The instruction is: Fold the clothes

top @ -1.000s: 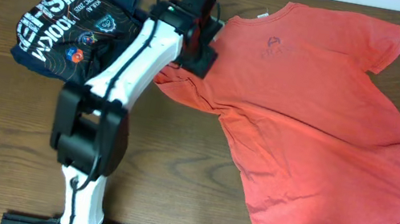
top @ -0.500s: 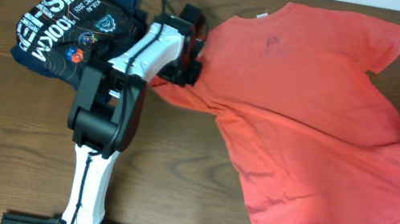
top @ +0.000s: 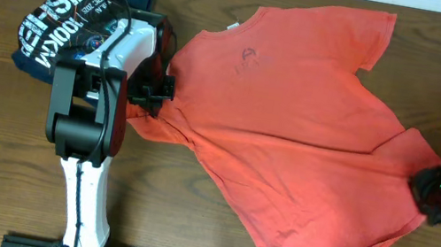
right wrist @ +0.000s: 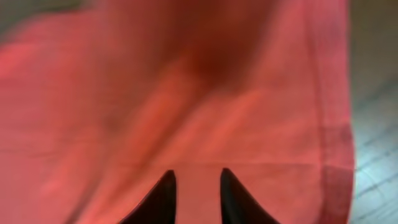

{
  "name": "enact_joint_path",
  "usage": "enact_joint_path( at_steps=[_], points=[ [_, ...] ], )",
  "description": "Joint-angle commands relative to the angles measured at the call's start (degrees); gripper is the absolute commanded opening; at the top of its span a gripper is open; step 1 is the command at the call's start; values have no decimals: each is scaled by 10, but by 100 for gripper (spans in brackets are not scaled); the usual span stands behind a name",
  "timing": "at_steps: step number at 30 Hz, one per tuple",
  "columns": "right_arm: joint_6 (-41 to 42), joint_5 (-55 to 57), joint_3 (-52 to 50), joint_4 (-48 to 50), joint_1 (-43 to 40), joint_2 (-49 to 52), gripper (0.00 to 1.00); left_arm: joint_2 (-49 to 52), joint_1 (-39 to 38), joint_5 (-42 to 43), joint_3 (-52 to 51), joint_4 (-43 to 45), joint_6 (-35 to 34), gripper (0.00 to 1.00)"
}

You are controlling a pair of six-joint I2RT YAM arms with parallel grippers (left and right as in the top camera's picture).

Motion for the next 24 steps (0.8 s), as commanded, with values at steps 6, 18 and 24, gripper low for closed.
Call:
enact_joint_path(
  at_steps=[6,18,24],
  points=[
    [118,39,-139,167,0,35,1,-83,-20,52,-21,46,12,54],
    [152,240,-72,180,-141,125,1,-246,-46,75,-21,70,37,70],
    [135,93,62,113,-196,125,1,-239,-95,74,-21,91,99,70]
  ],
)
